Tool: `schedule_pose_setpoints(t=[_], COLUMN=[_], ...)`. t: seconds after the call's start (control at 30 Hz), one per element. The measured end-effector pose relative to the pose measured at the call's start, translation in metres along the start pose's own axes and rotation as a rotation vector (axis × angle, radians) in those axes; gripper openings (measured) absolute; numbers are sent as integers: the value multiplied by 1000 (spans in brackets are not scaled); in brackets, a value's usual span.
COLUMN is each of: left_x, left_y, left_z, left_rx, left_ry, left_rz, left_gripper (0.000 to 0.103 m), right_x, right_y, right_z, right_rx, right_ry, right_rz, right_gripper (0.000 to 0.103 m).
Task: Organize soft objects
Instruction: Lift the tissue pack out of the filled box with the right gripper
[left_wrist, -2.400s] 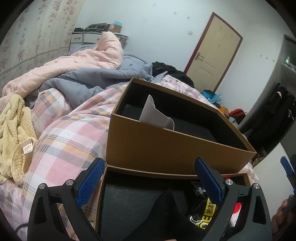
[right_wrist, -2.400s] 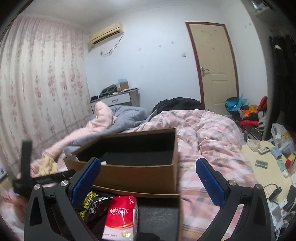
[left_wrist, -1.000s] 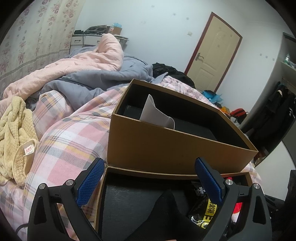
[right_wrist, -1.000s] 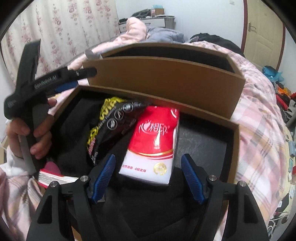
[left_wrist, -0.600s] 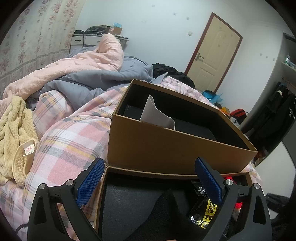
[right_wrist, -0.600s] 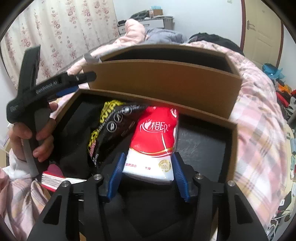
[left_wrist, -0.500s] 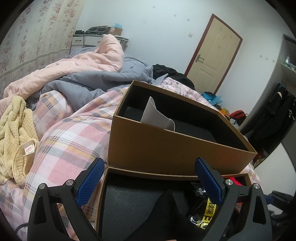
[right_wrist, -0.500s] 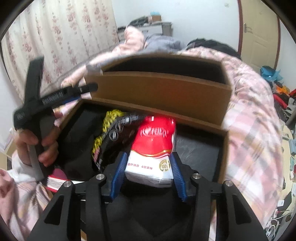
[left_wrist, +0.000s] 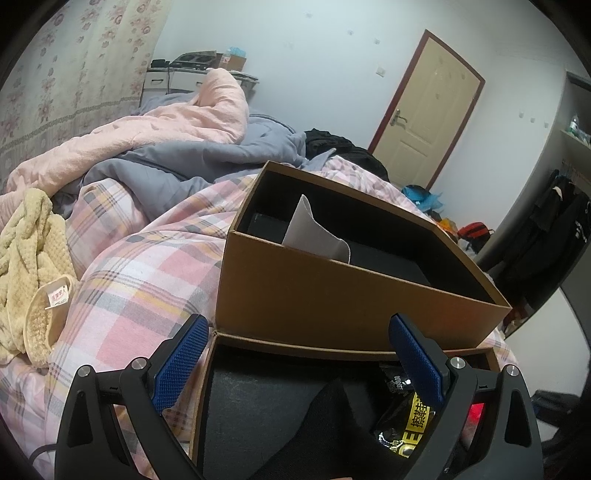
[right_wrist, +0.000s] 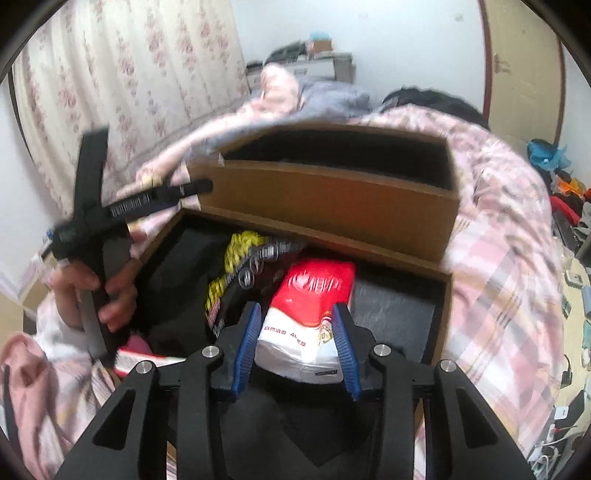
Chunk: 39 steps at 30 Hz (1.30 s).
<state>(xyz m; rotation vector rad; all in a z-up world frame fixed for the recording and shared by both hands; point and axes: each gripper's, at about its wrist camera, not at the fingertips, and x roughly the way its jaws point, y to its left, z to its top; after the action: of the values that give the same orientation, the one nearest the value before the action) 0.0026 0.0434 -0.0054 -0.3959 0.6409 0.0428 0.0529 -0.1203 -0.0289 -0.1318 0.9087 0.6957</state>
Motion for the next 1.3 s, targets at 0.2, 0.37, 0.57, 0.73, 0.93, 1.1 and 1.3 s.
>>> schedule_pose_setpoints(t=[0.2, 0.37, 0.57, 0.73, 0.93, 1.1, 1.3], left_x=[1, 1, 1, 1, 2, 2, 1], left_y=[0, 0, 0, -1, 0, 0, 0], left_z=[0, 0, 0, 0, -1, -1, -1], left_rx=[1, 3, 2, 2, 0, 1, 7], left_ry=[4, 5, 6, 7, 11, 11, 6], left_rz=[0, 0, -1, -3, -4, -4, 3], left_gripper=[97, 97, 97, 97, 97, 97, 97], right_x=[29, 32, 31, 6, -6, -3, -15], right_y=[1, 4, 5, -2, -3, -7, -14], right_z=[-6, -9, -11, -4, 4, 14, 32], right_rx=[-40, -49, -49, -16, 16, 94, 147], right_ry=[107, 110, 106, 9, -110, -199, -342], right_rz=[-62, -49, -15, 22, 93, 102, 38], right_gripper=[64, 58, 21, 17, 17, 17, 17])
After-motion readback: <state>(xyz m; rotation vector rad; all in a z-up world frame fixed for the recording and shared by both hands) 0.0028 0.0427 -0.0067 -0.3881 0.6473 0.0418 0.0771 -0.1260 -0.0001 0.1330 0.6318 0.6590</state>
